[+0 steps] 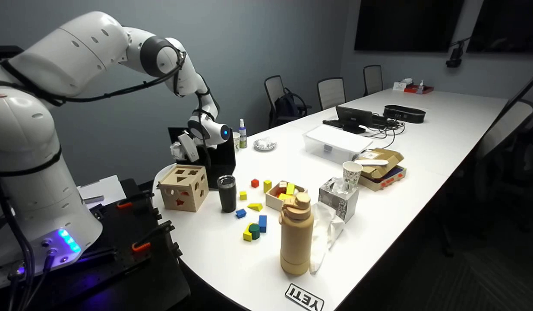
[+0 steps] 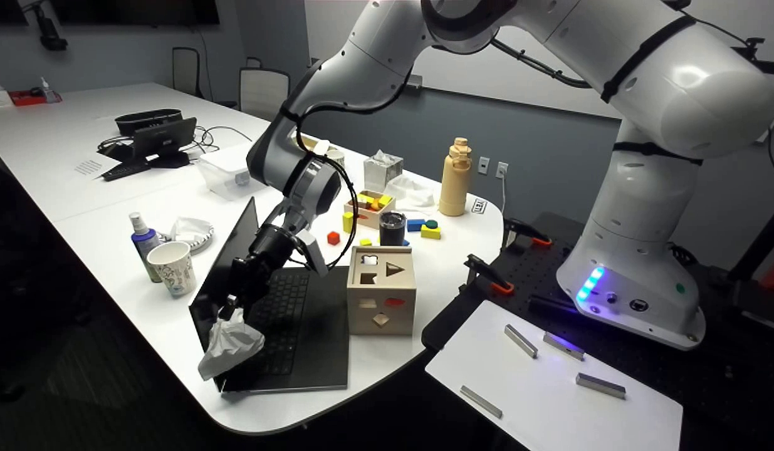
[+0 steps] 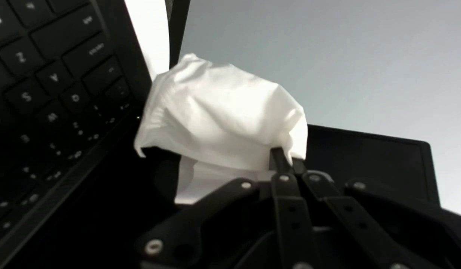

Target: Use a napkin to wipe the laptop screen

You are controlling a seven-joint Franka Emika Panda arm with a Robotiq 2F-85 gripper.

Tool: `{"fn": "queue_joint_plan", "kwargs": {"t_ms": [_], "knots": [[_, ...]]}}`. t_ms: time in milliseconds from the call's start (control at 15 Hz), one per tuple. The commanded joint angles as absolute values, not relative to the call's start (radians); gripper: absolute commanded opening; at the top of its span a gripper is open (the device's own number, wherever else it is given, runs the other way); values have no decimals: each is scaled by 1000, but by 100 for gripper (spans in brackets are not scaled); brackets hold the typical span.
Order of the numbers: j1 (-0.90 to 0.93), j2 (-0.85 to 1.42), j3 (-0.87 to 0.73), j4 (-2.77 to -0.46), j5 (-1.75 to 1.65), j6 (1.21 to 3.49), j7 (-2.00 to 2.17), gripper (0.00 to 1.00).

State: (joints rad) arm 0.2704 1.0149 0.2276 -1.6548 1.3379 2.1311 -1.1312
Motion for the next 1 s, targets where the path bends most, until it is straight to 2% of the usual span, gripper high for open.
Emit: {"fn": "queue_joint_plan", "kwargs": {"t_ms": [0, 600, 933], "knots": [[262, 1038, 229, -1632, 1367, 2176, -1103, 0], [184, 963, 223, -1767, 1624, 2324, -1220, 0], [202, 950, 184, -1779, 1794, 2391, -1263, 0]]}}
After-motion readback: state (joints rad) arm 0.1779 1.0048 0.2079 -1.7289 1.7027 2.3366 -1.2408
